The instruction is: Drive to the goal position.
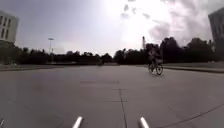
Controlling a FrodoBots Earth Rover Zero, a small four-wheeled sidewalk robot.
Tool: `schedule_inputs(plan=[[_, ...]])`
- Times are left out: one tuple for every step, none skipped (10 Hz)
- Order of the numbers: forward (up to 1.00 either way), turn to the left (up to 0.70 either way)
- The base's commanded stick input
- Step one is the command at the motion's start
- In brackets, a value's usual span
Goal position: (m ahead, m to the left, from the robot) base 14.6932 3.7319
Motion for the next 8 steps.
schedule_inputs(plan=[[0.99, 0.02], [0.99, 0.02], [0.99, 0.02], [0.99, 0.02], [0.99, 0.02], [0.99, 0.01], [0.99, 0.01], [0.99, 0.01]])
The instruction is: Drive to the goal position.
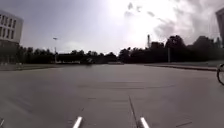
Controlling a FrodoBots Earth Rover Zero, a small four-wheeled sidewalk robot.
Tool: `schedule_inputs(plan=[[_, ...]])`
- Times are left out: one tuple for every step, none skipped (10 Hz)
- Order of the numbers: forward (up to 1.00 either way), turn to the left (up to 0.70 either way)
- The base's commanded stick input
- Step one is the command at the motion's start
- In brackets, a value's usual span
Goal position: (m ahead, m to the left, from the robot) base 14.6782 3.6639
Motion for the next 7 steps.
schedule_inputs(plan=[[0.99, 0.01], [0.99, 0.01], [0.99, 0.0], [0.99, -0.14], [0.99, -0.41], [0.99, -0.41], [0.99, -0.41]])
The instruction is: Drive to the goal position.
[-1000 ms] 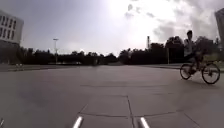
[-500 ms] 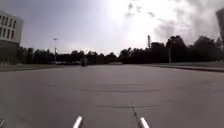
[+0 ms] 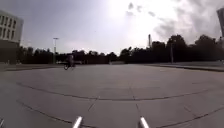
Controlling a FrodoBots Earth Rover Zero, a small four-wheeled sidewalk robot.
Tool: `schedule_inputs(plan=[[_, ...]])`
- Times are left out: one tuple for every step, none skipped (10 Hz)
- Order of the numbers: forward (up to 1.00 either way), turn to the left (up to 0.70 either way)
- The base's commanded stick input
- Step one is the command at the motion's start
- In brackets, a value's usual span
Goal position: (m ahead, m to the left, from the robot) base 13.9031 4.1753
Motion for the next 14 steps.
schedule_inputs(plan=[[0.99, -0.41], [0.99, -0.4], [0.99, -0.1], [0.99, -0.01], [0.99, -0.01], [0.99, -0.01], [0.99, -0.01], [0.99, -0.01], [0.99, -0.01], [0.99, -0.01], [0.99, -0.01], [0.99, -0.01], [0.99, 0.01], [0.99, 0.05]])
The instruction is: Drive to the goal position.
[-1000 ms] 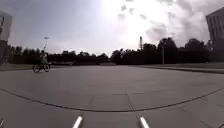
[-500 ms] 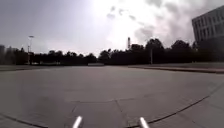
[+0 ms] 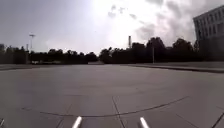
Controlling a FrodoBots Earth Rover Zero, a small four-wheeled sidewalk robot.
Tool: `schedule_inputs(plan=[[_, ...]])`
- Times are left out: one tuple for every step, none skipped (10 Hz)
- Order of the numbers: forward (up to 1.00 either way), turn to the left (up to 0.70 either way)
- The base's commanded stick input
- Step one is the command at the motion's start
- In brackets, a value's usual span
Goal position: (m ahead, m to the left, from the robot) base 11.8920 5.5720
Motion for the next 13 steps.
schedule_inputs(plan=[[0.99, 0.12], [0.99, 0.23], [0.99, 0.34], [0.99, 0.02], [0.99, -0.01], [0.99, -0.01], [0.99, -0.01], [0.99, -0.01], [0.99, -0.01], [0.99, -0.01], [0.99, 0.07], [0.99, 0.33], [0.99, 0.27]])
